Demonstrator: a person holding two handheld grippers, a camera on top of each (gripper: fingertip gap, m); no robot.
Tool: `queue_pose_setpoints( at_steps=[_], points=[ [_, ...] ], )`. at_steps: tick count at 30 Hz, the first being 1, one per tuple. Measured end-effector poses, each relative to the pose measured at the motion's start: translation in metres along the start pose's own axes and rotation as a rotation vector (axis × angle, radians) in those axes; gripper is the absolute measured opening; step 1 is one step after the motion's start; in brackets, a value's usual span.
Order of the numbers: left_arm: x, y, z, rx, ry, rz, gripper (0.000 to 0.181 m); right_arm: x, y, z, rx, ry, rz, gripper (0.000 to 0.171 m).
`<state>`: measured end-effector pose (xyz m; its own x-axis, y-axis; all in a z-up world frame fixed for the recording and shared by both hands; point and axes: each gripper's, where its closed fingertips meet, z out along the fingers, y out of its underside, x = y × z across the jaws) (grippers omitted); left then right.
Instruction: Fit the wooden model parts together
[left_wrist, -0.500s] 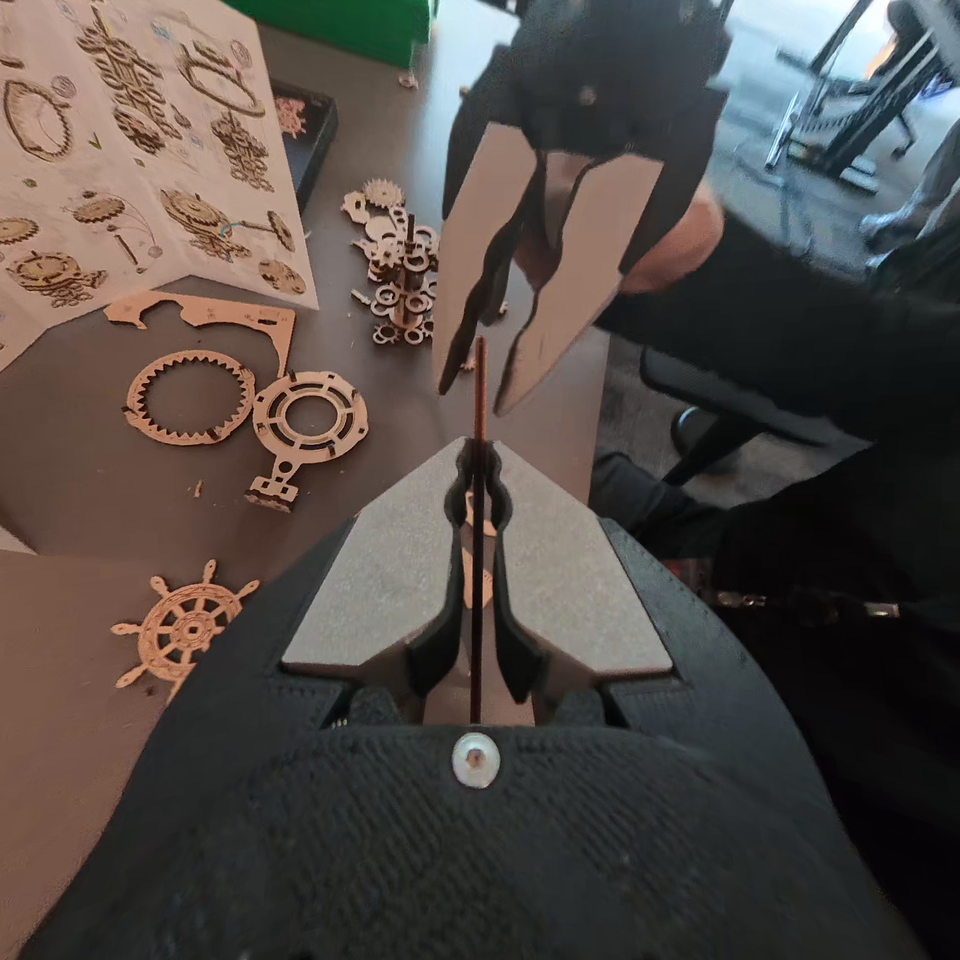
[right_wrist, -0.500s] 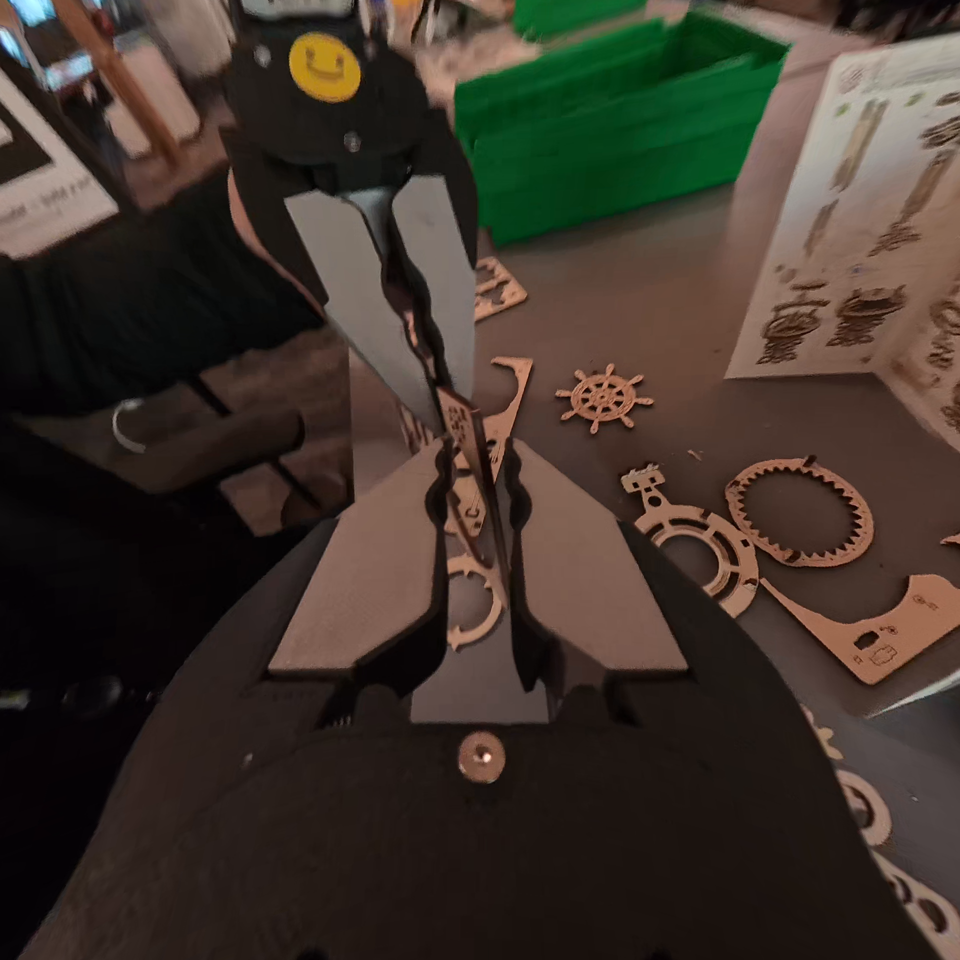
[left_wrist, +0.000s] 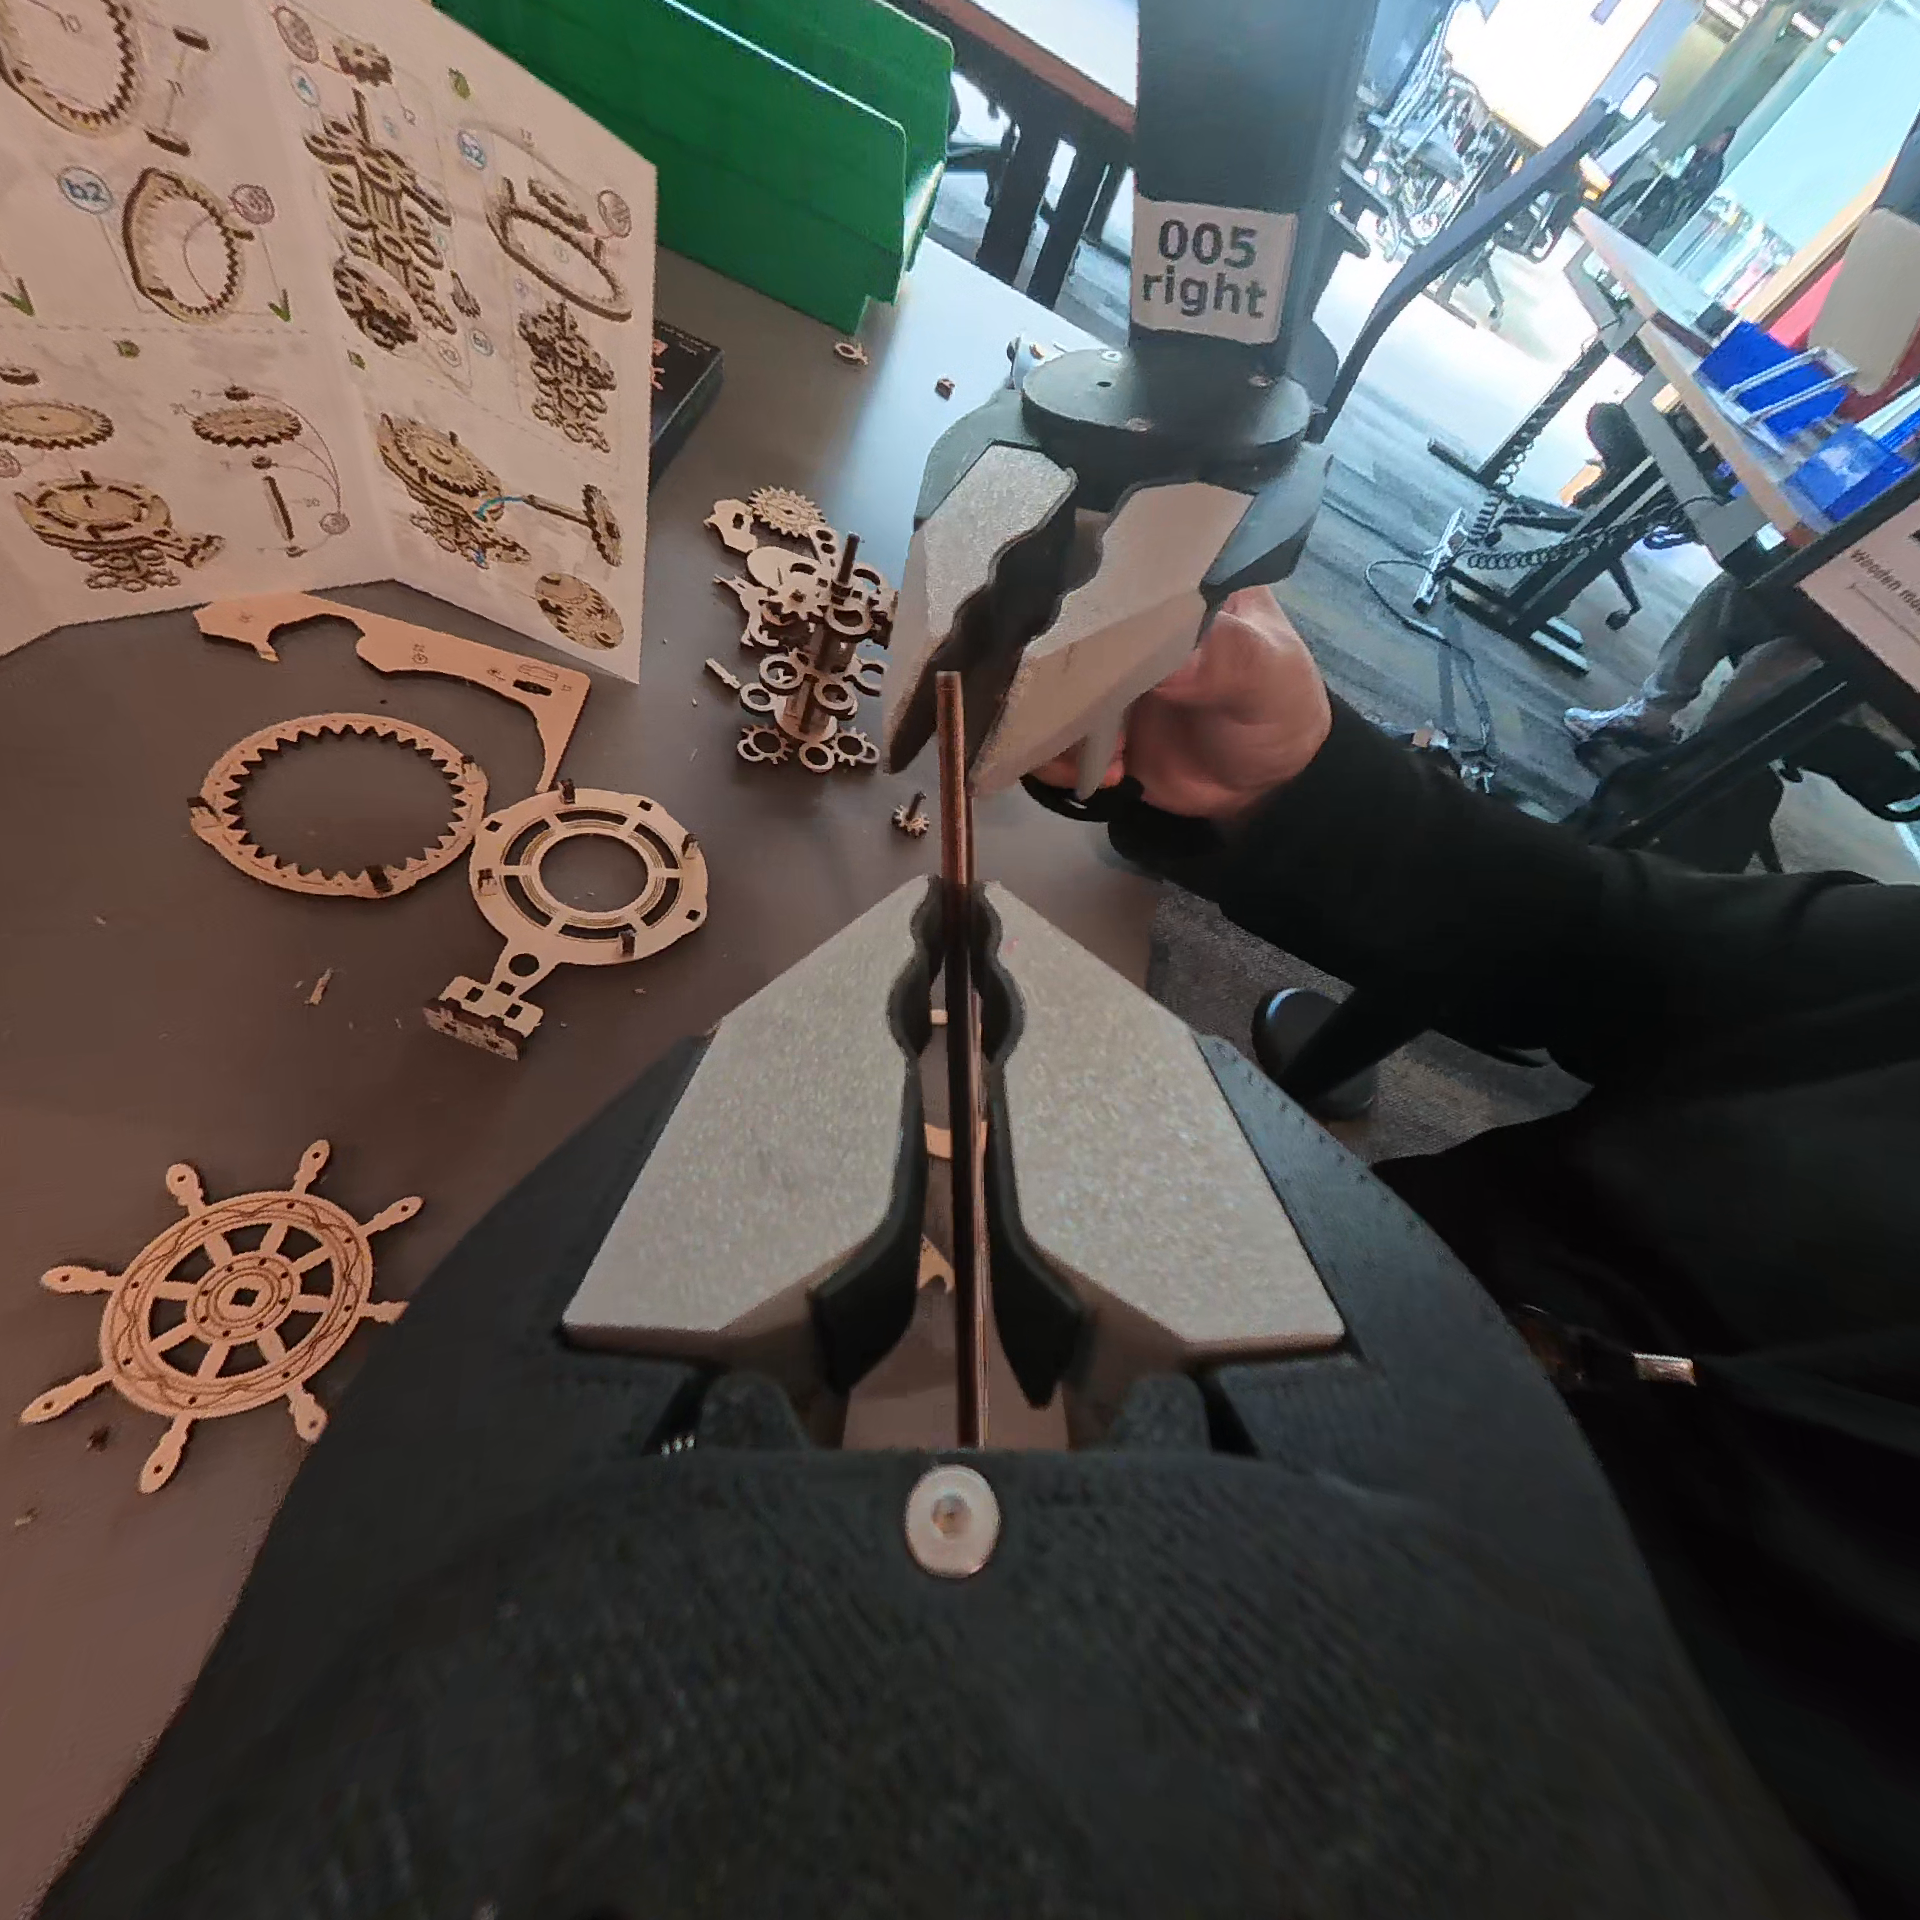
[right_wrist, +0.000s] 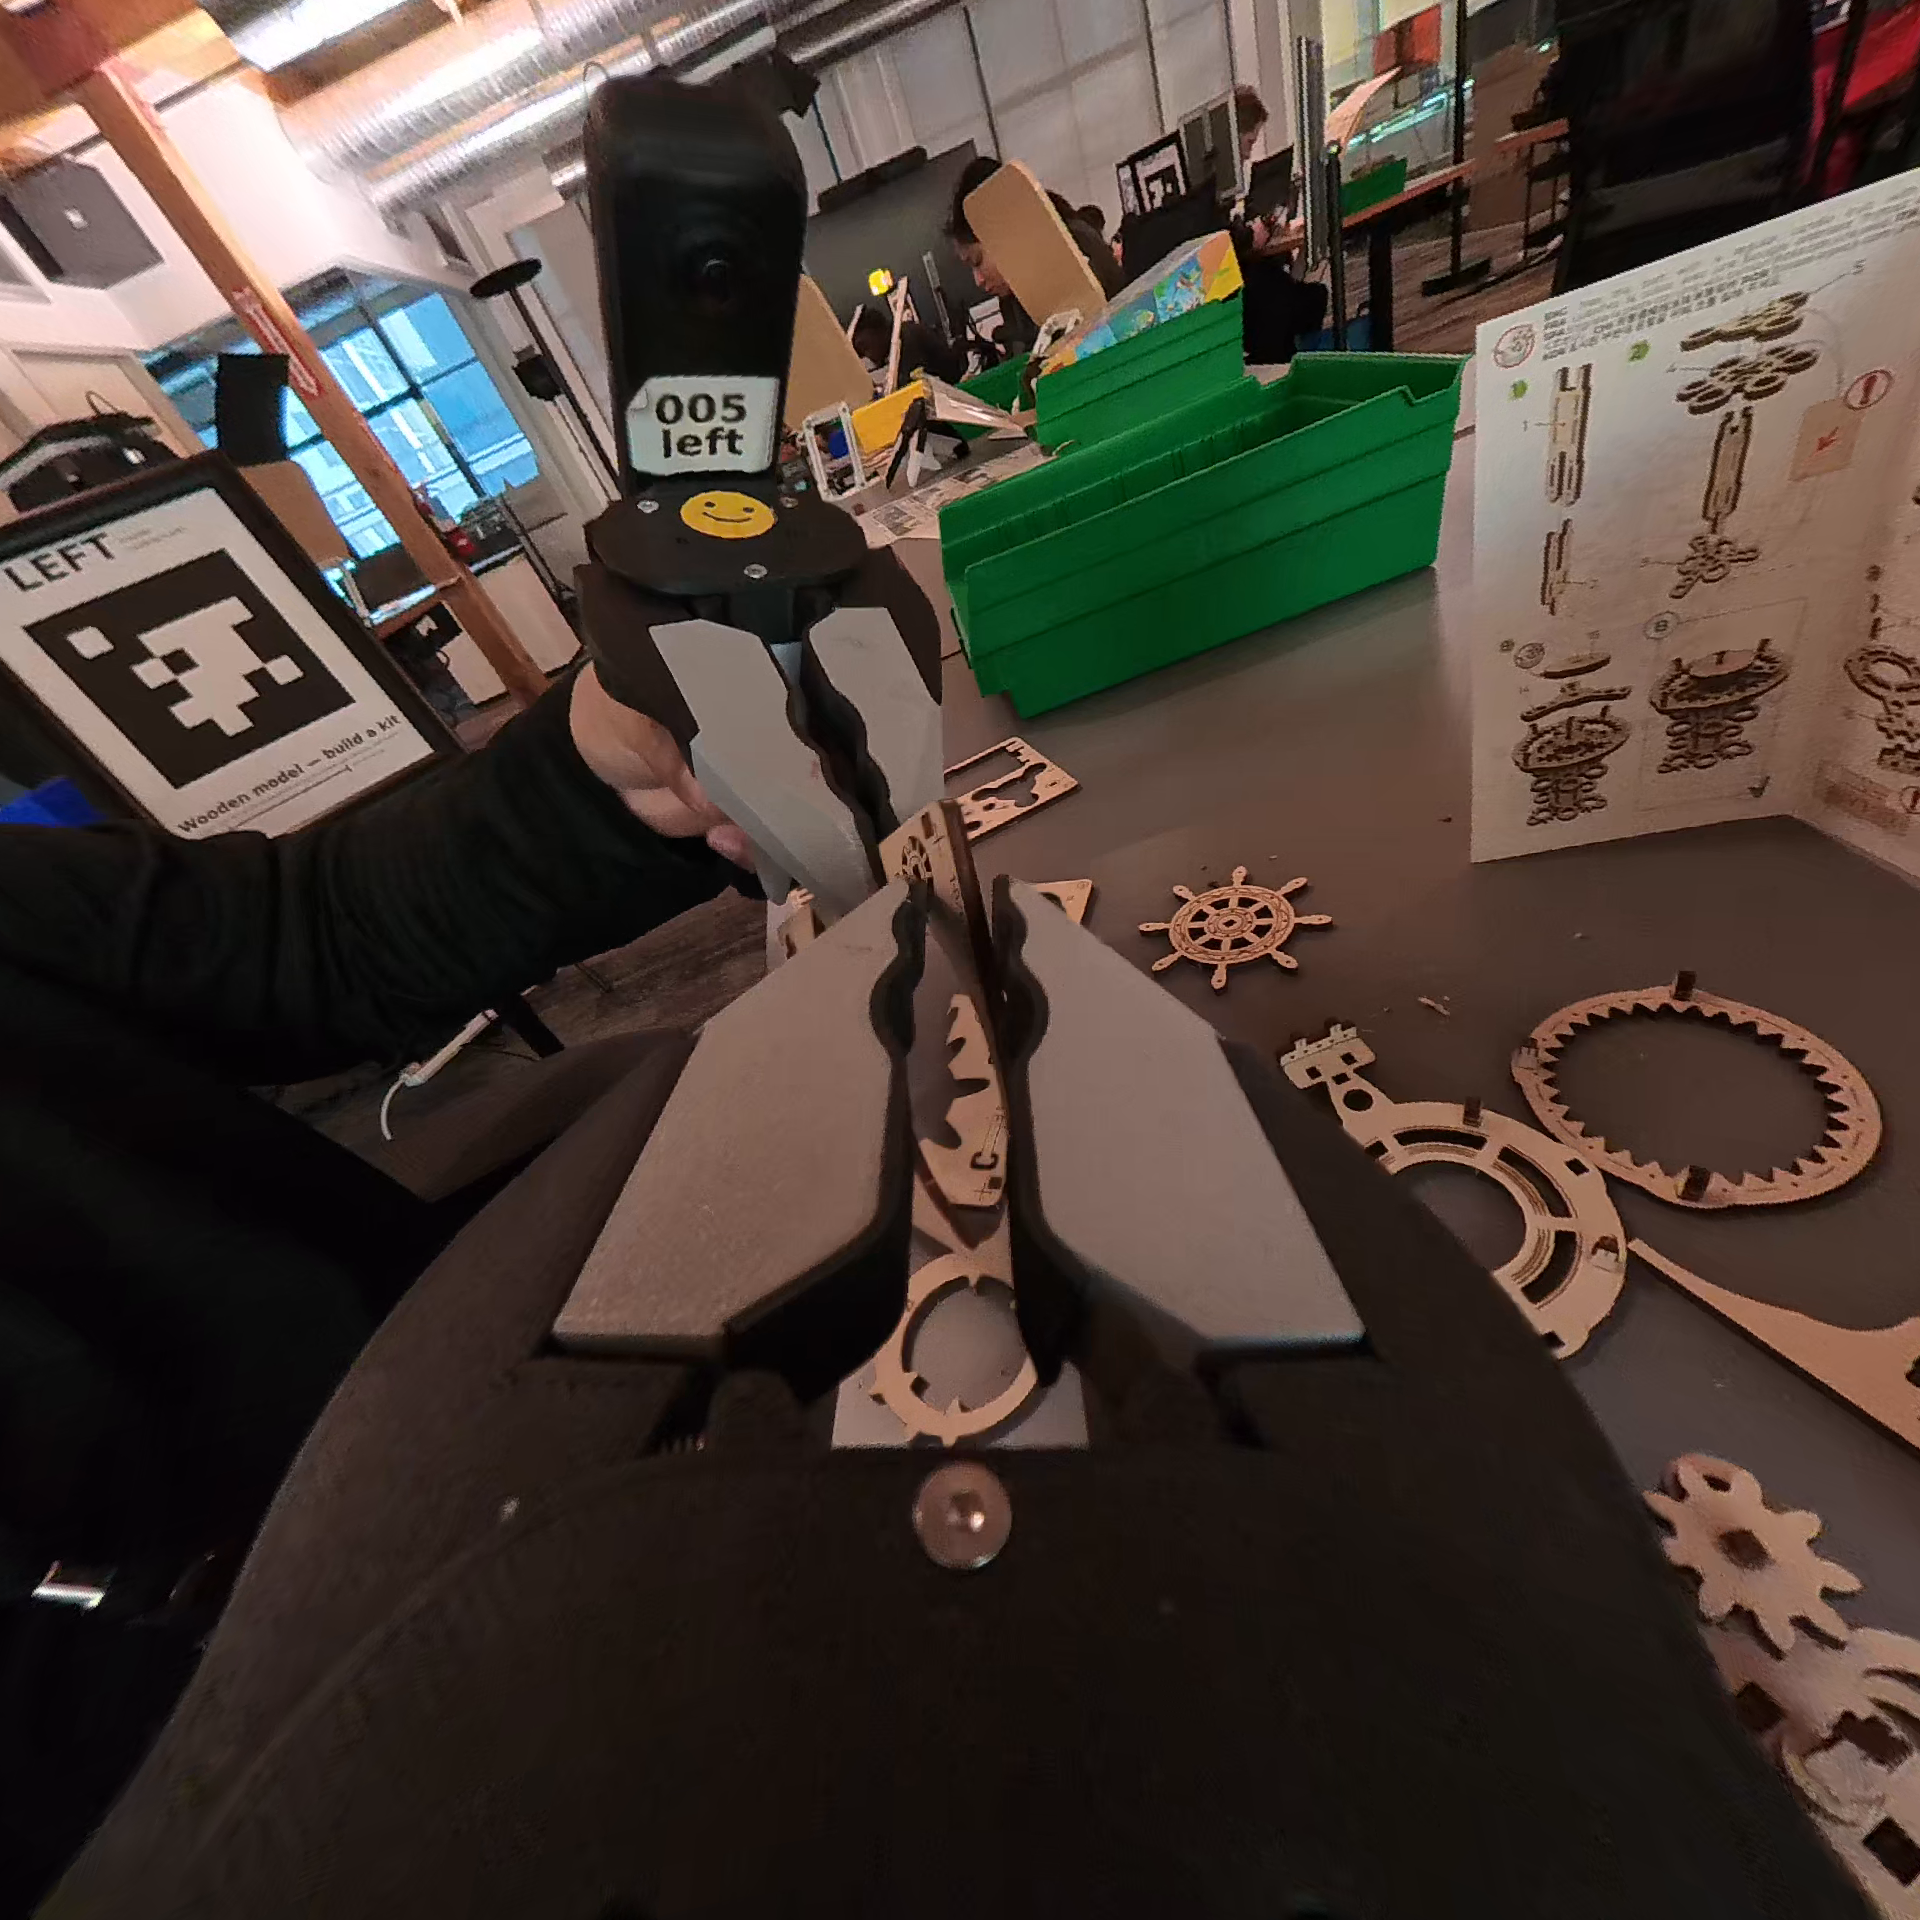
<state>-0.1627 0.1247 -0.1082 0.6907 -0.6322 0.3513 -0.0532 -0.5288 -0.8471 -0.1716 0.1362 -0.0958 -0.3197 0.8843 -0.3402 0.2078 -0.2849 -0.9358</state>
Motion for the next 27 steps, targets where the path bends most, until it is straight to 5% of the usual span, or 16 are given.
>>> queue_pose_setpoints(
  at_steps=[27],
  points=[
    [-0.015,0.001,-0.006,0.15,0.044,-0.034,0.0,0.011,-0.001,0.016,-0.115,0.12,-0.121,0.01]
  ],
)
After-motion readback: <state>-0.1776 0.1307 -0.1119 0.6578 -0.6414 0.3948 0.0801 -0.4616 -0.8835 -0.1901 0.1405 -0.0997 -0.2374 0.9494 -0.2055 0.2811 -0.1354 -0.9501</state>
